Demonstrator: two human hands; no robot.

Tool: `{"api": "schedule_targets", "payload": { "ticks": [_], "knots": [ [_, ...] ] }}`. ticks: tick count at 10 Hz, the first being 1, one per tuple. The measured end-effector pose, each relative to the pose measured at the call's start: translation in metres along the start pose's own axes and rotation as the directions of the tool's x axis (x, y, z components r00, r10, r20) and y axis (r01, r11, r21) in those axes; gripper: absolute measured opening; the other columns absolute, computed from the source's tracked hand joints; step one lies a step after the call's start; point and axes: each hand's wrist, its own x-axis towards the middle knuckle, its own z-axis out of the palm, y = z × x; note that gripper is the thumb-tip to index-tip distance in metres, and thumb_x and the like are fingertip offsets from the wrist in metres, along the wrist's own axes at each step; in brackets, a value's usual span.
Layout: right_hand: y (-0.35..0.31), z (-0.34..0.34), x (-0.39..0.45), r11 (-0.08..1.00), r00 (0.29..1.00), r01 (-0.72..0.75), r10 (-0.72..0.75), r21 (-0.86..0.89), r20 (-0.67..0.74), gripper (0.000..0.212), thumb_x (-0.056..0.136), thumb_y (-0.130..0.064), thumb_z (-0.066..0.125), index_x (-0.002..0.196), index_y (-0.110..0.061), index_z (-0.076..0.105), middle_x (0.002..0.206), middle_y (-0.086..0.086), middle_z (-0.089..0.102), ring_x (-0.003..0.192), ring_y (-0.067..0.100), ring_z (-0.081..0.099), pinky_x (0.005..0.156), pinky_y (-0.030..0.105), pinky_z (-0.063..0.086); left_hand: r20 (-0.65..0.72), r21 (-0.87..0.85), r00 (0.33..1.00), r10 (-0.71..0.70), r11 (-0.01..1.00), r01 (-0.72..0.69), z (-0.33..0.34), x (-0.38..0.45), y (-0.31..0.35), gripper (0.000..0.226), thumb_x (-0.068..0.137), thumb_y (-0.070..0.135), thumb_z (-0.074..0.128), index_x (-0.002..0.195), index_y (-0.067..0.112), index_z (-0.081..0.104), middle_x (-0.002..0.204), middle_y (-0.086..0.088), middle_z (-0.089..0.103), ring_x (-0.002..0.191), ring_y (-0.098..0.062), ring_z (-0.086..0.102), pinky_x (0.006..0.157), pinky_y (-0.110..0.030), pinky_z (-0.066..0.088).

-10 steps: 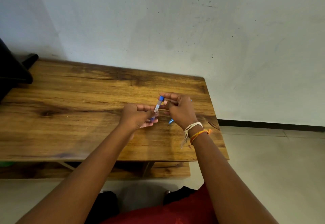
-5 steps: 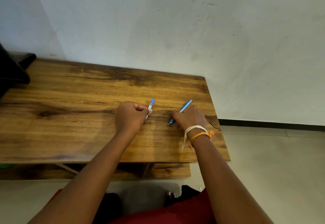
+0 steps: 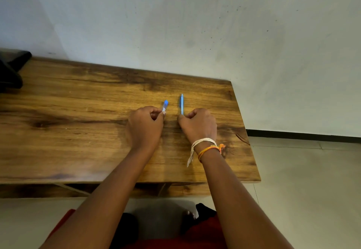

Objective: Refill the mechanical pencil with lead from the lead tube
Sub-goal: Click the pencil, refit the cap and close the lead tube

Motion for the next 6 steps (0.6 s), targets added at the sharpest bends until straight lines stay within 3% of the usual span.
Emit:
{"api": "schedule_targets", "payload": {
  "ticks": [4,5,6],
  "knots": [
    [0.004,0.001,0.004,1.000,0.999,0.024,-0.023,-0.012,0.037,0.022,0.074,-0.041,0.069,0.078,-0.020,0.070,0.079,0.000,0.071,0.080,0.021,0.066,0.069,0.032,0.054,0.078,0.072,0.987,0.138,0.987,-0.144,-0.005,0.003,-0.009,0.022,0.088,0.031,0.063,0.094,0.013,0.075,0.077,-0.003,0.072,0.070,-0.016,0.063,0.062,-0.032,0.051],
    [0.004,0.000,0.004,0.999,0.998,0.035,-0.036,0.018,0.049,0.031,0.076,-0.048,0.064,0.081,-0.018,0.069,0.079,0.001,0.070,0.079,0.021,0.064,0.069,0.034,0.054,0.094,0.071,0.979,0.183,0.979,-0.190,-0.009,0.008,-0.015,0.021,0.092,0.022,0.057,0.100,0.010,0.072,0.089,-0.007,0.071,0.082,-0.019,0.061,0.069,-0.031,0.047],
    [0.008,-0.004,0.008,0.997,0.996,0.046,-0.051,0.062,0.079,0.023,0.082,-0.037,0.059,0.084,-0.015,0.068,0.073,-0.003,0.064,0.076,0.020,0.061,0.061,0.028,0.043,0.113,0.156,0.968,0.226,0.958,-0.242,-0.015,0.010,-0.026,0.024,0.092,0.015,0.055,0.111,0.007,0.068,0.106,-0.010,0.061,0.102,-0.023,0.051,0.082,-0.029,0.039]
  ]
}}
